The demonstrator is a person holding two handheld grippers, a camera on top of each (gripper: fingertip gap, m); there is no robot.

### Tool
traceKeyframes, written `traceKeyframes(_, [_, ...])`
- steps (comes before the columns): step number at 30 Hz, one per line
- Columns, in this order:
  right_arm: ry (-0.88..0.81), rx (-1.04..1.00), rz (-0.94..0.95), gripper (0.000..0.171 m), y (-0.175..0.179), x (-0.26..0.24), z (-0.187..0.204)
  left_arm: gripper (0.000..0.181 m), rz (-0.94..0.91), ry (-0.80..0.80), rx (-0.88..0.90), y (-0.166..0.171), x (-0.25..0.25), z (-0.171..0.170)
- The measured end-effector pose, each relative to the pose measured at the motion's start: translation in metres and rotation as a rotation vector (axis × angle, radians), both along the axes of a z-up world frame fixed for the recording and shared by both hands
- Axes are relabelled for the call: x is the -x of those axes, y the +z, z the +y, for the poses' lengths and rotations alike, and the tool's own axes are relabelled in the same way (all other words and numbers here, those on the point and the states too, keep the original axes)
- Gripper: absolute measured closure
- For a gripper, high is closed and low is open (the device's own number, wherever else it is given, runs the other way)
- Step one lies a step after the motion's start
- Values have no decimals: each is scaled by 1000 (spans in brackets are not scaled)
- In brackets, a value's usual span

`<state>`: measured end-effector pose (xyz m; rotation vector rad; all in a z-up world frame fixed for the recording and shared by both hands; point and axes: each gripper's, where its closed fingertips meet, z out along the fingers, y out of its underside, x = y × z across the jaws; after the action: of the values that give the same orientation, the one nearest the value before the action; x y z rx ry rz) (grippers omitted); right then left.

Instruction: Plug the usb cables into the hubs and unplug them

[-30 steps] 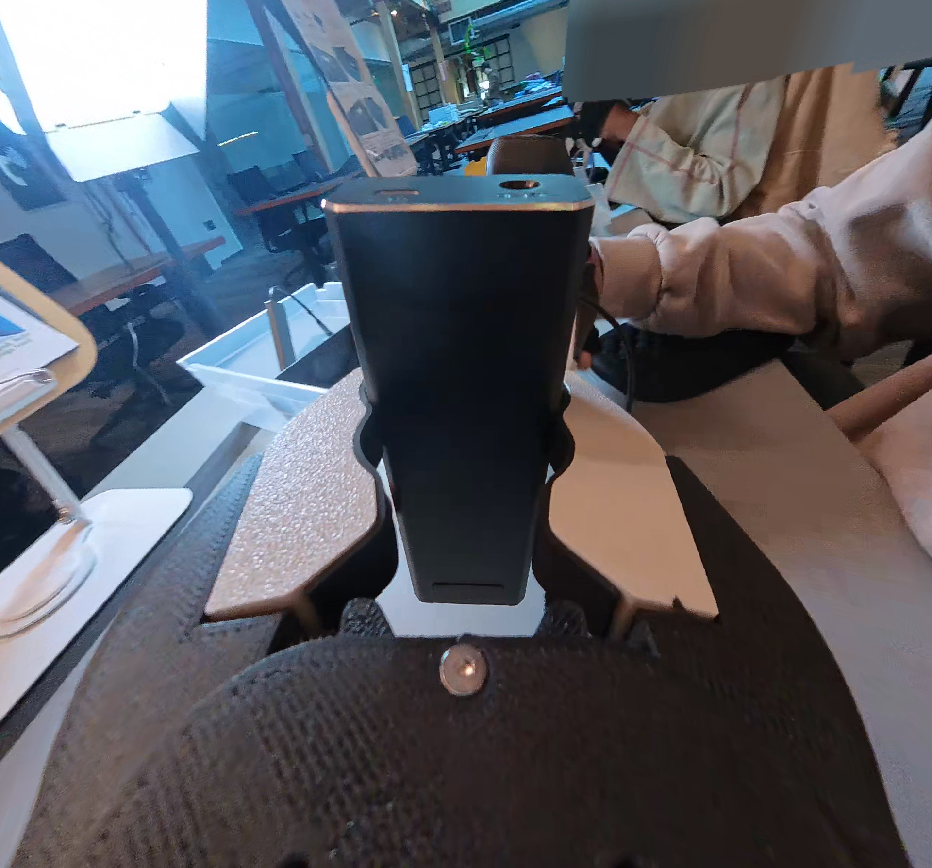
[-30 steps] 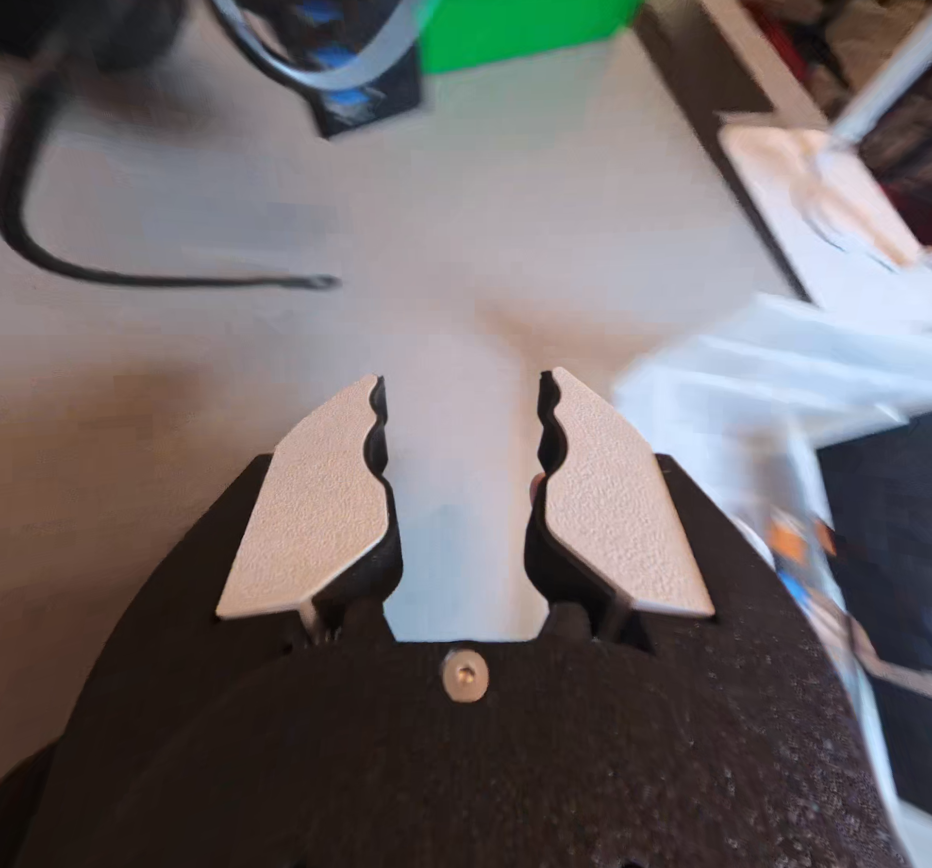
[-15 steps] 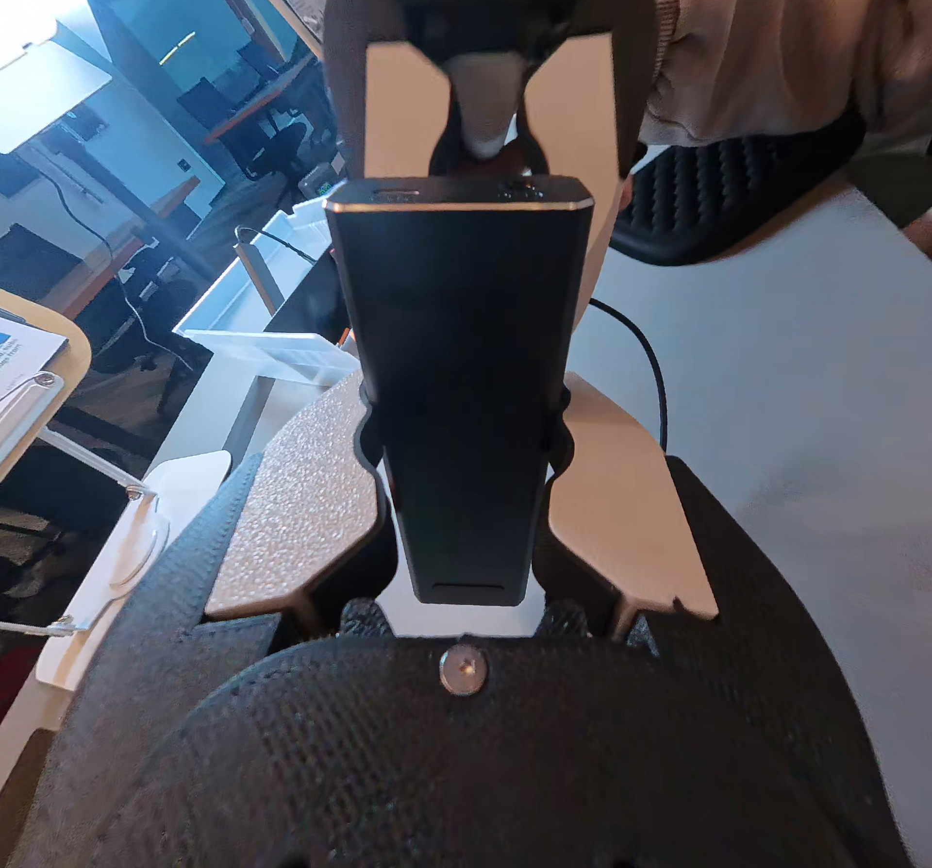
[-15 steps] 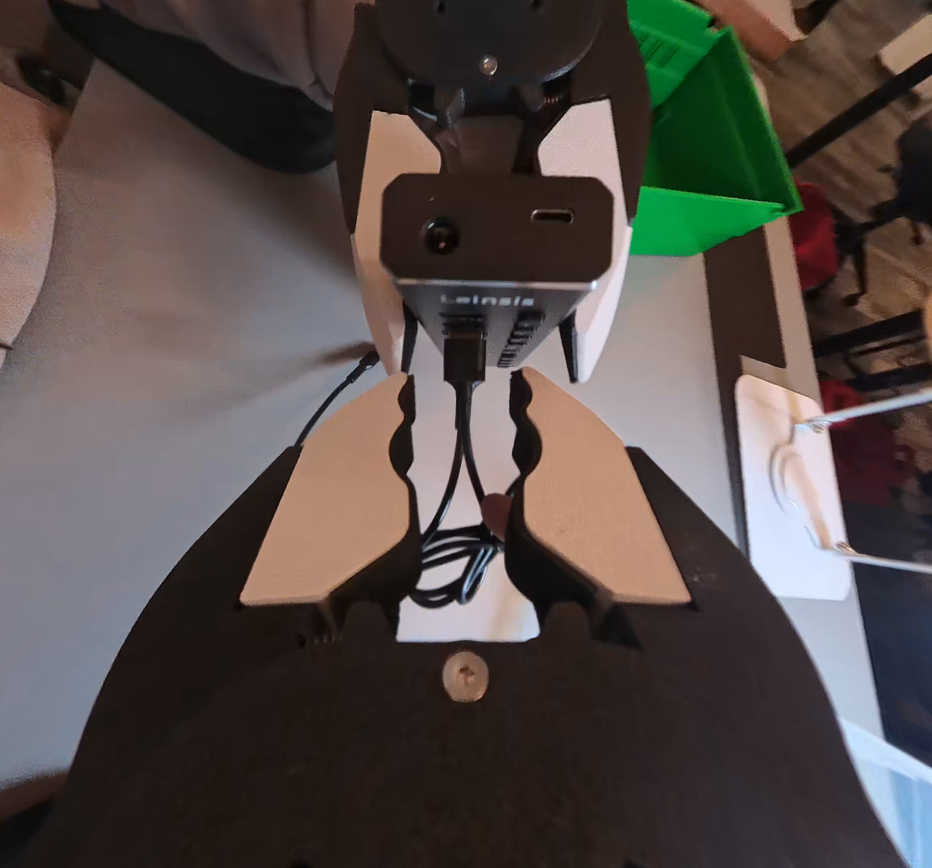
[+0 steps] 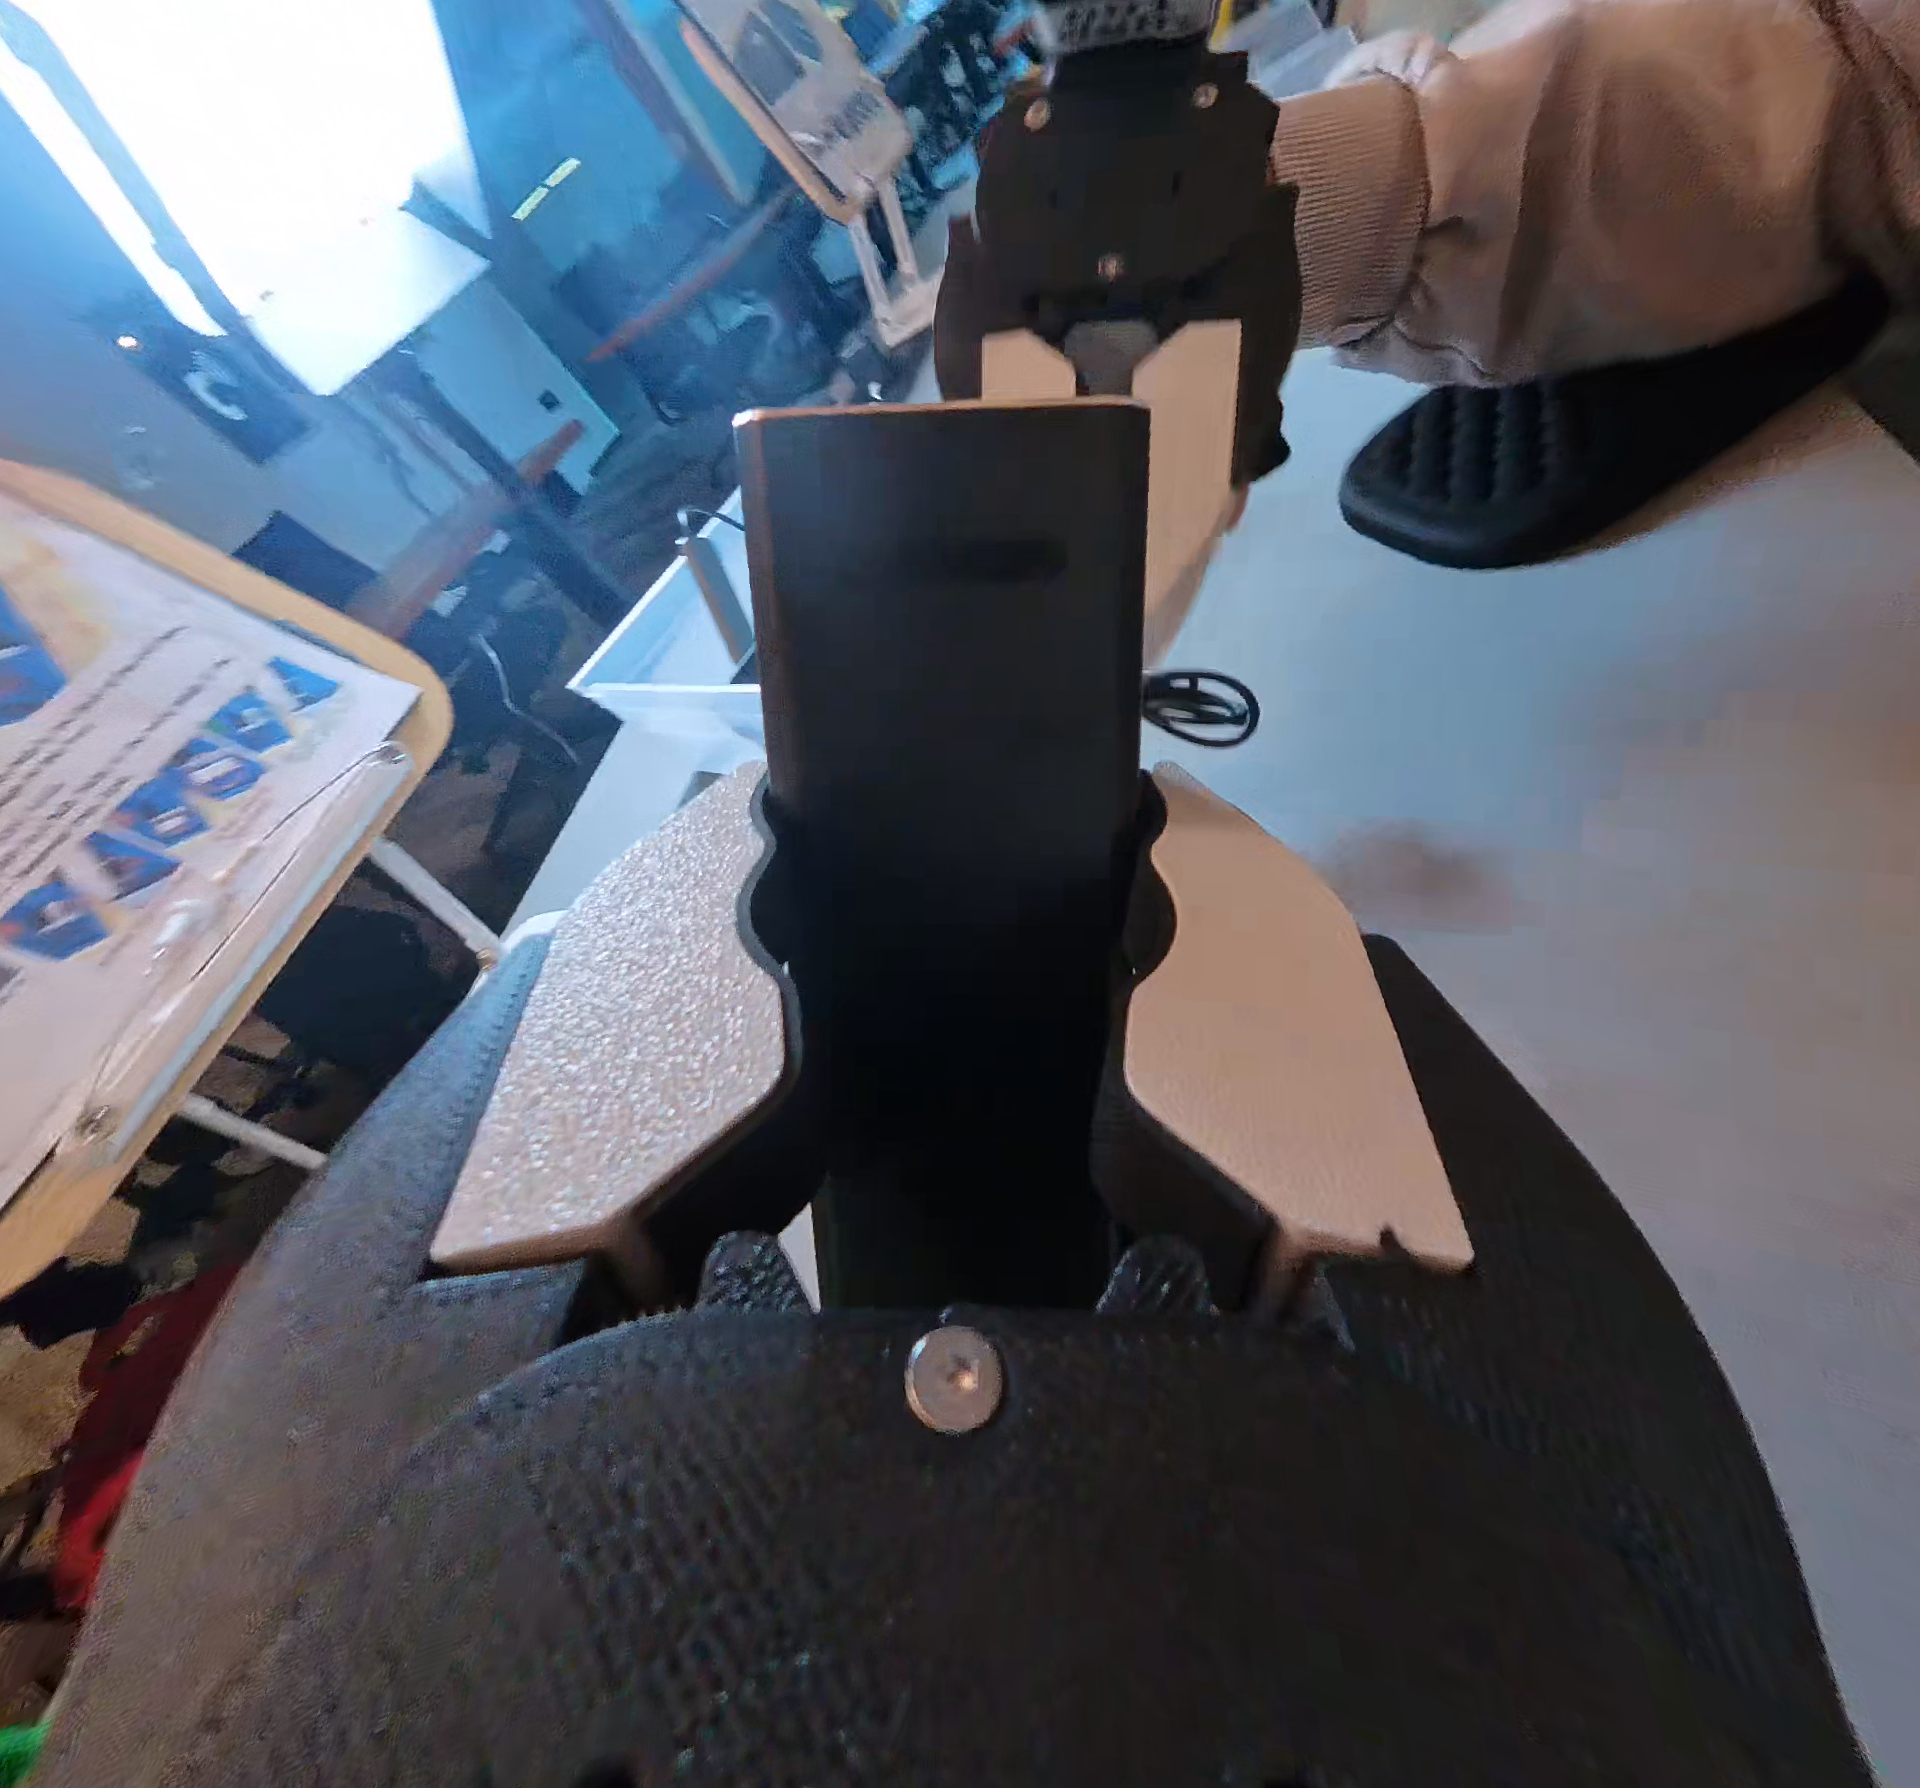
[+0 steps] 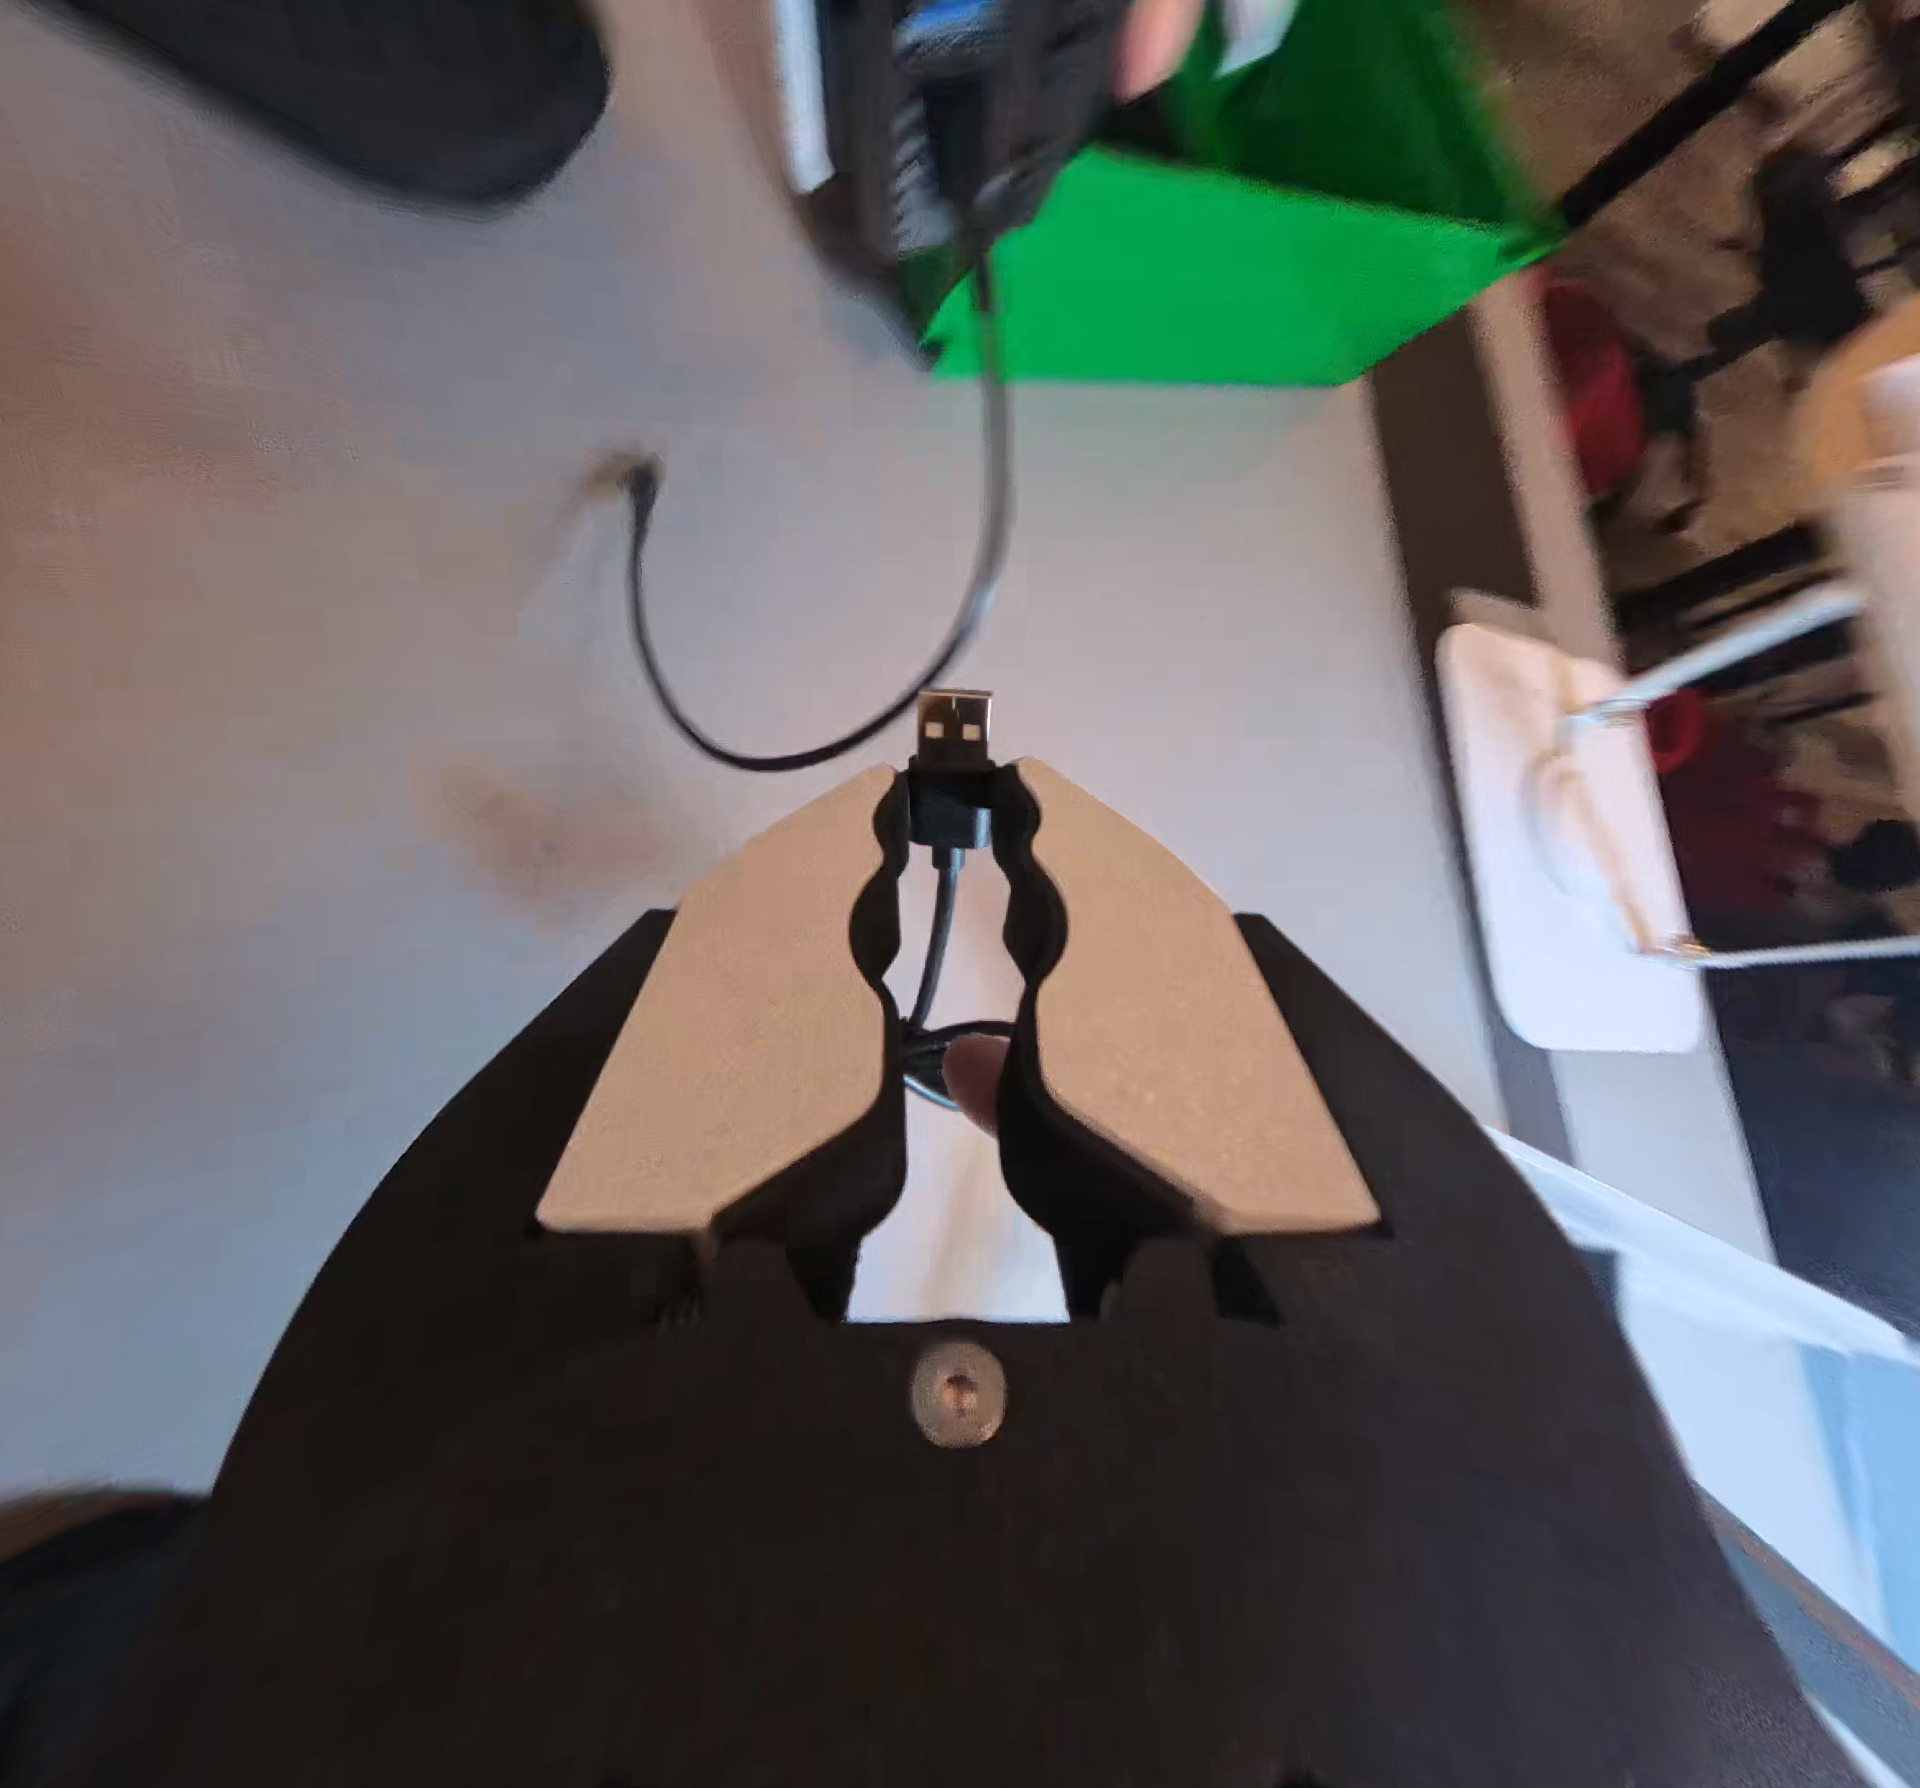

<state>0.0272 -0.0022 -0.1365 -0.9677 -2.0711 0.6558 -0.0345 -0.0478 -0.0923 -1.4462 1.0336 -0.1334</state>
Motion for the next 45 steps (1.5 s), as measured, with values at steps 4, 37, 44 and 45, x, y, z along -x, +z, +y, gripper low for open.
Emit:
traceKeyframes(4, [-208,41,302,156,83,-20,59,118,-171,-10,2,14,12,-9])
traceKeyframes(37, [162,175,106,155,2,45,-90,119,-287,-240,123,-12,-46,-26])
traceKeyframes(44, [169,113,89,155,-1,44,-84,120,-169,-190,99,-16,-44,-23])
traceKeyframes(45, [168,121,93,155,4,43,-82,120,-172,-186,100,-13,-41,-24])
